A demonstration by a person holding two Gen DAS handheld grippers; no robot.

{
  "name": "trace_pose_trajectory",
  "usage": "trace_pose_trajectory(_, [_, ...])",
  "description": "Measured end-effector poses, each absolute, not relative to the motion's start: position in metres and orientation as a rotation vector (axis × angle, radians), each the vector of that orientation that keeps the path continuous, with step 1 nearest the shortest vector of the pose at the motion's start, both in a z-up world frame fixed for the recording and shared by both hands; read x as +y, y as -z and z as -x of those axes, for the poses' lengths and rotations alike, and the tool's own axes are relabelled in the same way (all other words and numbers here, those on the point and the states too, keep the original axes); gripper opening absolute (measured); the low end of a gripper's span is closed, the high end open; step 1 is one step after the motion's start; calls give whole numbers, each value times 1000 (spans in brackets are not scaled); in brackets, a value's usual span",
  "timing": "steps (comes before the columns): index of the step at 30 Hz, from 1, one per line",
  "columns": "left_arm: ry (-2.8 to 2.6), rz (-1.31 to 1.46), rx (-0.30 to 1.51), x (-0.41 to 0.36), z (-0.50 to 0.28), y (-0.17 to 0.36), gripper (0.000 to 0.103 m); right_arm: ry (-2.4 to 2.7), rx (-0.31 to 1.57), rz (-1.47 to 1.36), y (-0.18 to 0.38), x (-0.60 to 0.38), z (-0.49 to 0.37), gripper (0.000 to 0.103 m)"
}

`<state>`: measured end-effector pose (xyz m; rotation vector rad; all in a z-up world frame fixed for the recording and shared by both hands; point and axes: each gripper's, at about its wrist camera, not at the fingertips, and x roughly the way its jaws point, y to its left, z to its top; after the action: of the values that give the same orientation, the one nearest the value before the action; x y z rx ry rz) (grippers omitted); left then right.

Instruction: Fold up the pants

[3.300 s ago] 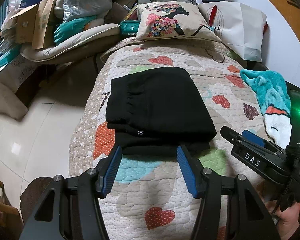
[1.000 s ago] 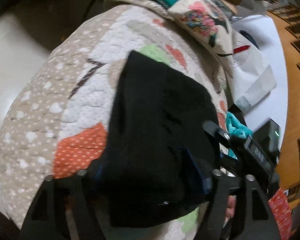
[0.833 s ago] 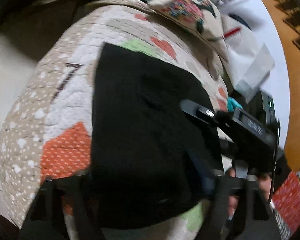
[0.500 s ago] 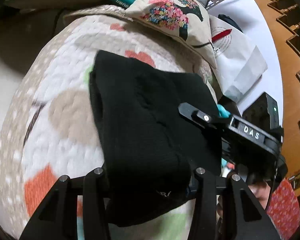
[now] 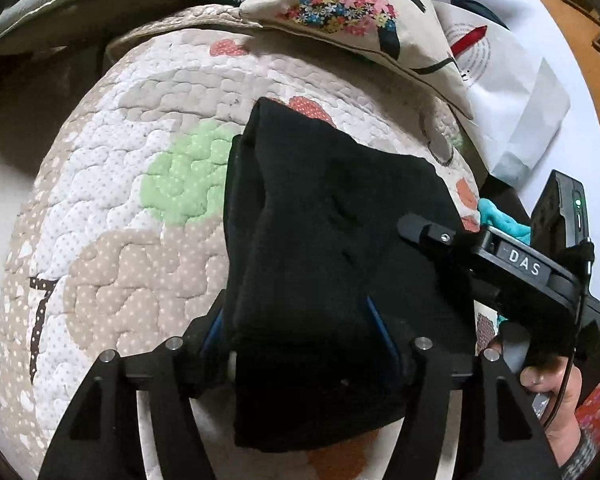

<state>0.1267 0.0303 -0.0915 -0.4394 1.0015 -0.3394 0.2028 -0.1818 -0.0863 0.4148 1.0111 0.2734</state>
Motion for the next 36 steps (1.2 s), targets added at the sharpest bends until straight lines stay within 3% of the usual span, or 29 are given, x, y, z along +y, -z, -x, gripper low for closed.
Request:
trace_pose_trajectory(9, [309,582,1028,65,-99,90,72,-236,968,-440,74,-208,-141,73])
trace_pose_trajectory(21, [210,513,1050,77,-47,84,73,-112,951,-458,74,-230,-70,78])
trace_pose_trajectory(36, [68,170,748,40,65,7,73,-130,794,-306,39,-191,34,78])
